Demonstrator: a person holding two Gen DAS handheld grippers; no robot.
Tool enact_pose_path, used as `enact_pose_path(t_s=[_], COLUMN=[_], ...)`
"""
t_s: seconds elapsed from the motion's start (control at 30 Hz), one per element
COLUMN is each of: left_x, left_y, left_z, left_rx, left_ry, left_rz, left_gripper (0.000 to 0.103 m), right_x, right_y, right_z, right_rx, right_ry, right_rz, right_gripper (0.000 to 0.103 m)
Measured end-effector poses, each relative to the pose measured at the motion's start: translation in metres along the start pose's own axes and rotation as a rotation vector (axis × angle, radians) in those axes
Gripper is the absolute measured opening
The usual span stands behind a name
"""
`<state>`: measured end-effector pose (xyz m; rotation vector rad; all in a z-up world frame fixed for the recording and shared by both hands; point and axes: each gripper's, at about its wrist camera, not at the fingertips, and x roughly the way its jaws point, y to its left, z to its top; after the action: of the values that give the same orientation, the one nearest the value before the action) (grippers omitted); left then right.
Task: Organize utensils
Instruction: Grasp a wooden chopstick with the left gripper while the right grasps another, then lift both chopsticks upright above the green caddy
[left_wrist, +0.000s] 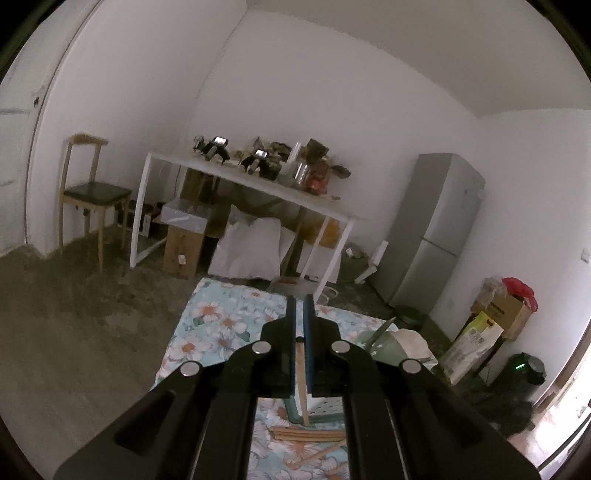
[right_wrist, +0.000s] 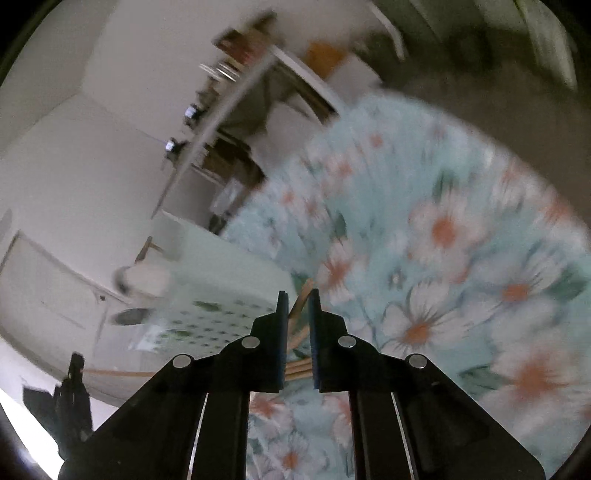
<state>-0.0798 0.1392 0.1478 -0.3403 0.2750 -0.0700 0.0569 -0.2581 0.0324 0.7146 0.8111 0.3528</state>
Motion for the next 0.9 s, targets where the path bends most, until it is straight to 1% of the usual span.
enact_pose_path(t_s=[0.03,0.1,0.13,0.17,0.27,0.33,0.4,0.5,0.57,0.7,0.83,0.87,0.9], left_x=[-0.002,-0.007,-0.008,-0.008,-0.01,-0.017,-0.031,-0.051,-0.06,-0.067,-0.059,-0.057,-0.057], left_y=[-0.003,-0.011,-0.013,-0.018,-0.026,-0.028,-0.032,-0.039,-0.044,-0.053,-0.056,-0.055,-0.055], left_z=[0.001,0.0,0.0,-0.001,-0.004,-0.002,0.004,0.012,0.012,-0.003,-0.023,-0.028,-0.031], left_rx=[0.012,0.041,0.053,0.071,0.087,0.087,0.102,0.13,0.155,0.223,0.248,0.247,0.249], left_ry=[-0.004,-0.013,-0.013,-0.012,-0.014,-0.039,-0.086,-0.118,-0.115,-0.071,-0.008,0.0,-0.01], left_rz=[0.001,0.001,0.001,0.006,0.01,0.017,0.03,0.019,0.01,0.005,-0.001,-0.002,-0.001], left_gripper=[0.003,0.003,0.003,0.003,0.003,0.003,0.003,0.003,0.003,0.003,0.003,0.003,0.003], right_x=[-0.013,-0.045,-0.063,-0.071,-0.095,-0.101,-0.108,-0.107,-0.102,-0.095,-0.095,-0.095,-0.096], right_y=[0.008,0.033,0.05,0.061,0.095,0.11,0.122,0.119,0.114,0.114,0.118,0.117,0.119], right_z=[0.001,-0.001,-0.005,-0.009,-0.028,-0.038,-0.05,-0.058,-0.06,-0.062,-0.066,-0.065,-0.067], right_rx=[-0.037,-0.159,-0.245,-0.295,-0.453,-0.529,-0.599,-0.611,-0.607,-0.607,-0.615,-0.614,-0.618], right_ry=[-0.03,-0.121,-0.171,-0.196,-0.239,-0.254,-0.266,-0.241,-0.229,-0.211,-0.204,-0.205,-0.205], right_rz=[-0.011,-0.056,-0.084,-0.098,-0.104,-0.118,-0.128,-0.129,-0.144,-0.141,-0.14,-0.138,-0.136], right_gripper=[0.008,0.008,0.007,0.007,0.006,0.005,0.004,0.004,0.004,0.004,0.004,0.004,0.004])
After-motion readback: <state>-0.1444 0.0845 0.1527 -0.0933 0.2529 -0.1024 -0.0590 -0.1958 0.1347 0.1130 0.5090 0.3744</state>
